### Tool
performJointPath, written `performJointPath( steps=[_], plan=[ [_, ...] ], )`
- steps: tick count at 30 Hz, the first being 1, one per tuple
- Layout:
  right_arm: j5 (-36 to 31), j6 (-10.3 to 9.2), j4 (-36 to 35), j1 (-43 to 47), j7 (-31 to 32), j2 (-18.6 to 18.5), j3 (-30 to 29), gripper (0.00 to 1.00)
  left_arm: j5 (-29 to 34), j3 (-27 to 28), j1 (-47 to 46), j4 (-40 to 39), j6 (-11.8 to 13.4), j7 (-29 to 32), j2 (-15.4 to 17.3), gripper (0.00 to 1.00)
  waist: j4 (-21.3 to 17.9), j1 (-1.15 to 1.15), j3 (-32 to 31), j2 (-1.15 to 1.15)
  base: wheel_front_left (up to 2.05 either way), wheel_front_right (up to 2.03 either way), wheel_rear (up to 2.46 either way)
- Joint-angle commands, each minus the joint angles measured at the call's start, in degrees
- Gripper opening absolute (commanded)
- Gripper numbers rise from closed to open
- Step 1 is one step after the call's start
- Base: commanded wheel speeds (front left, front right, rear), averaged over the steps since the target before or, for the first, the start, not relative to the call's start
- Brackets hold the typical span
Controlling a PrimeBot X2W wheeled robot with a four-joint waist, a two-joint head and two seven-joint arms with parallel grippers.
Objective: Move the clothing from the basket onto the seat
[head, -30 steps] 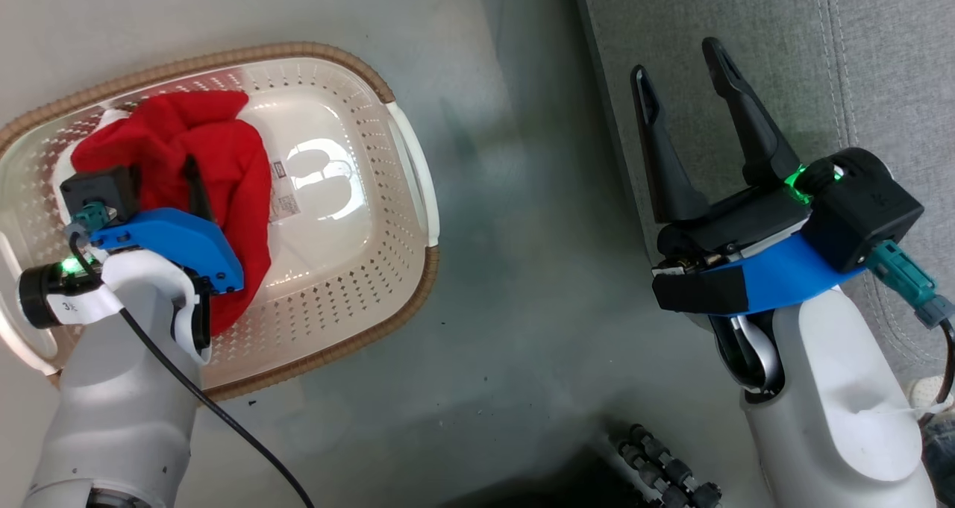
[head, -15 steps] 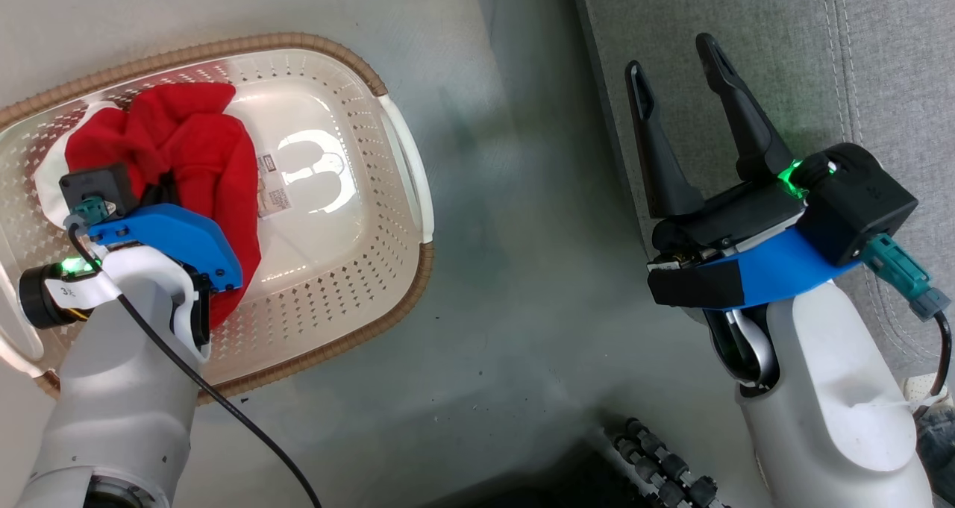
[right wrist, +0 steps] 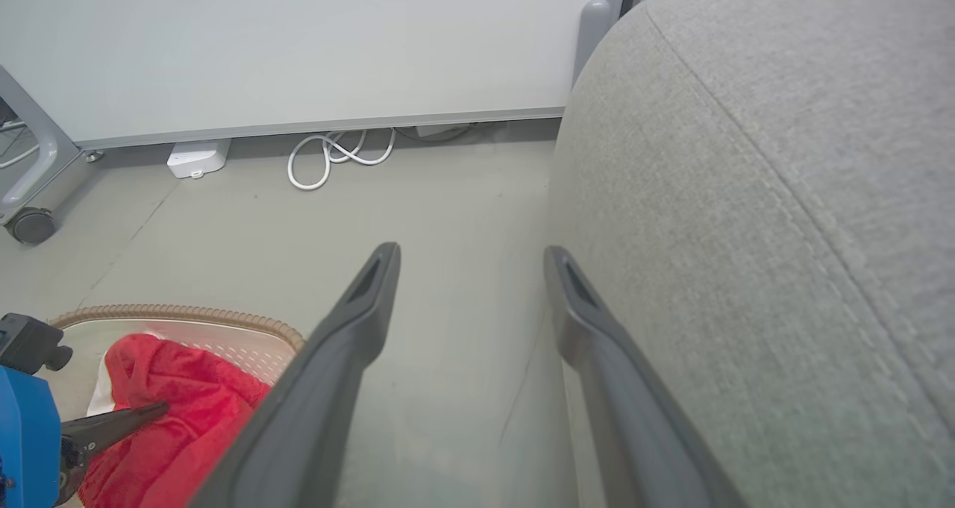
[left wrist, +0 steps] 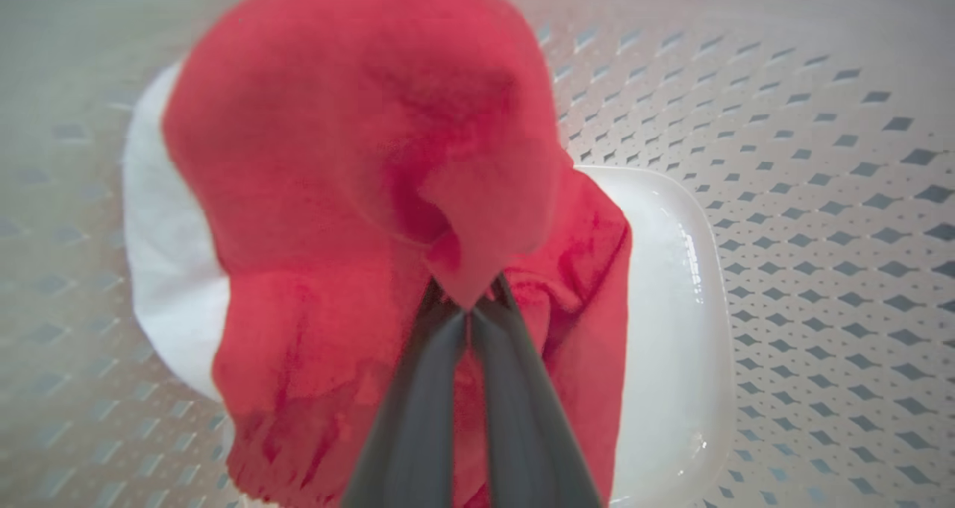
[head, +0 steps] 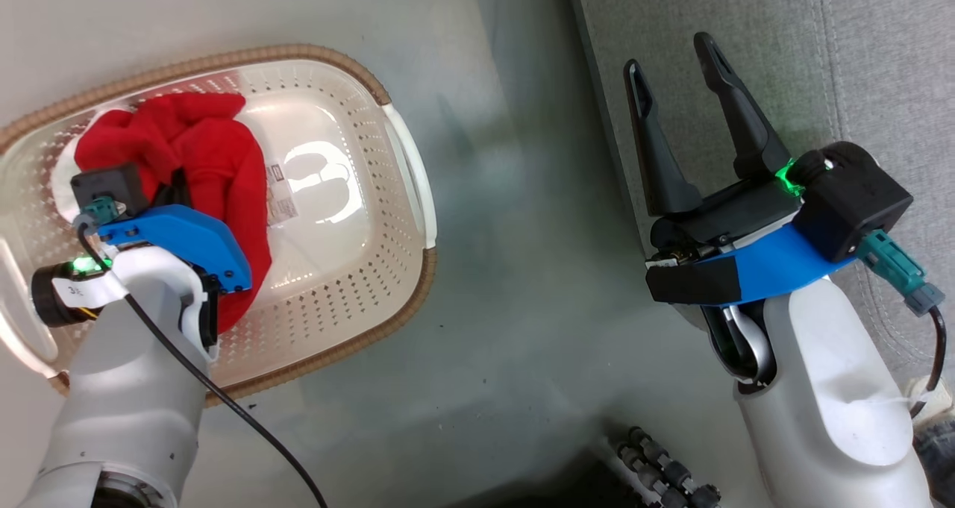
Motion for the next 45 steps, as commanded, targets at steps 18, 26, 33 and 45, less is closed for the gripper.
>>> performJointPath(
  steps=[18, 26, 33, 45],
  plan=[
    [-3.28, 0.01, 4.86, 5.28, 2.06, 0.02, -1.78, 1.0, 0.64, -3.85, 9.16, 0.07, -5.59, -0.74, -5.17, 0.0, 8.25, 0.0, -23.48, 0.0, 0.0, 0.0, 0.0],
    [-4.19, 0.01, 7.42, 11.17, 3.98, 0.0, -1.73, 1.0, 2.1, -7.82, 13.48, -5.06, -7.22, -0.76, -6.88, 0.0, 11.65, 0.0, -35.93, 0.0, 0.0, 0.0, 0.0],
    [-4.01, 0.01, 8.1, 15.13, 5.74, 0.0, -1.65, 1.0, 1.4, -11.86, 14.52, -7.84, -7.56, -0.77, -7.62, 0.0, 13.19, 0.0, -43.11, 0.0, 0.0, 0.0, 0.0],
    [-2.46, 0.01, 8.36, 19.77, 8.05, 0.01, -0.21, 1.0, -8.03, -26.53, 10.55, -20.43, -7.53, 1.88, -7.66, 0.0, 13.75, 0.0, -51.19, 0.0, 0.0, 0.0, 0.0]
  ],
)
